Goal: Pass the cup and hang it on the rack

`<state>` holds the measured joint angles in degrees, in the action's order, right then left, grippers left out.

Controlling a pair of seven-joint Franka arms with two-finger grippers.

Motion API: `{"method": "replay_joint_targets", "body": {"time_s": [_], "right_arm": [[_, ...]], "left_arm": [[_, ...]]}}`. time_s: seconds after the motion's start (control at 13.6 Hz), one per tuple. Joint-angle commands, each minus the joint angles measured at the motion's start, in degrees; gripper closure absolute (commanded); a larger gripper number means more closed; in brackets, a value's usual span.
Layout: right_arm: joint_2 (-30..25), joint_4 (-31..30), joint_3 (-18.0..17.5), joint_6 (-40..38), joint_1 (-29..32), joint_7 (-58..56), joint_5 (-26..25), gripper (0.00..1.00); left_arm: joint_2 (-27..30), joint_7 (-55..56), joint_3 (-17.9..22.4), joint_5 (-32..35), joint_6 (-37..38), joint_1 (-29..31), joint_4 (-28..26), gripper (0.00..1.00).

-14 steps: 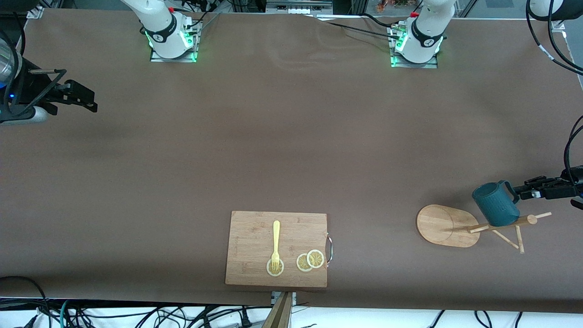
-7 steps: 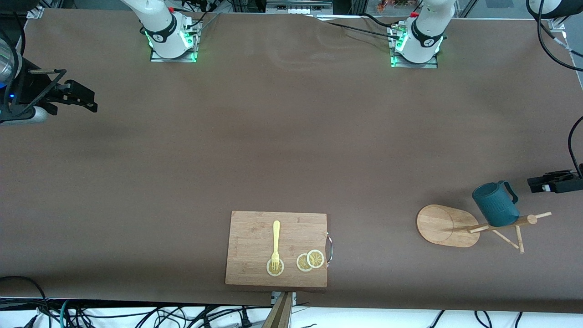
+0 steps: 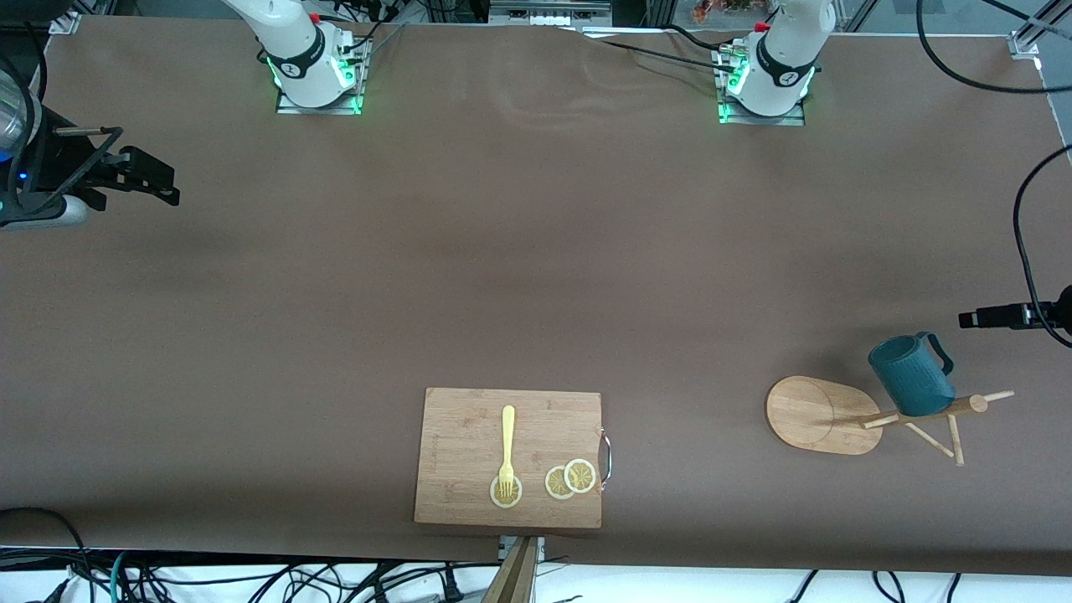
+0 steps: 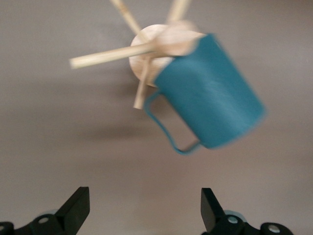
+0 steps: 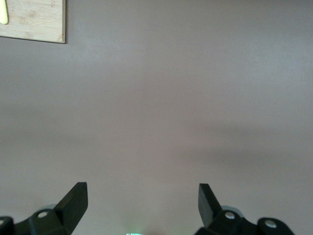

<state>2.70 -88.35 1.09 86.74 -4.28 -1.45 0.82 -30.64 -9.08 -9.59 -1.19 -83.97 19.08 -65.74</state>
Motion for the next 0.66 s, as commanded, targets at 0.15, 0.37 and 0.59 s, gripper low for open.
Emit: {"method": "replay_joint_targets", "body": {"time_s": [0.15, 0.37, 0.59], "right_arm": [[0.2, 1.1, -0.7, -1.0, 0.8, -0.9, -0.7, 0.00], [0.2, 1.1, -0.7, -1.0, 0.9, -0.9, -0.7, 0.00], [0.2, 1.1, -0.7, -1.0, 0.8, -1.0, -0.7, 0.00]], "left_arm": [[11.3, -0.3, 0.9, 7.4, 1.8, -11.9, -6.0, 0.00], [15.3, -0.9, 0.8, 7.4, 2.9, -15.9, -6.0, 0.00], [20.3, 0.0, 4.8, 6.5, 2.1, -21.8, -9.7, 0.00]]}}
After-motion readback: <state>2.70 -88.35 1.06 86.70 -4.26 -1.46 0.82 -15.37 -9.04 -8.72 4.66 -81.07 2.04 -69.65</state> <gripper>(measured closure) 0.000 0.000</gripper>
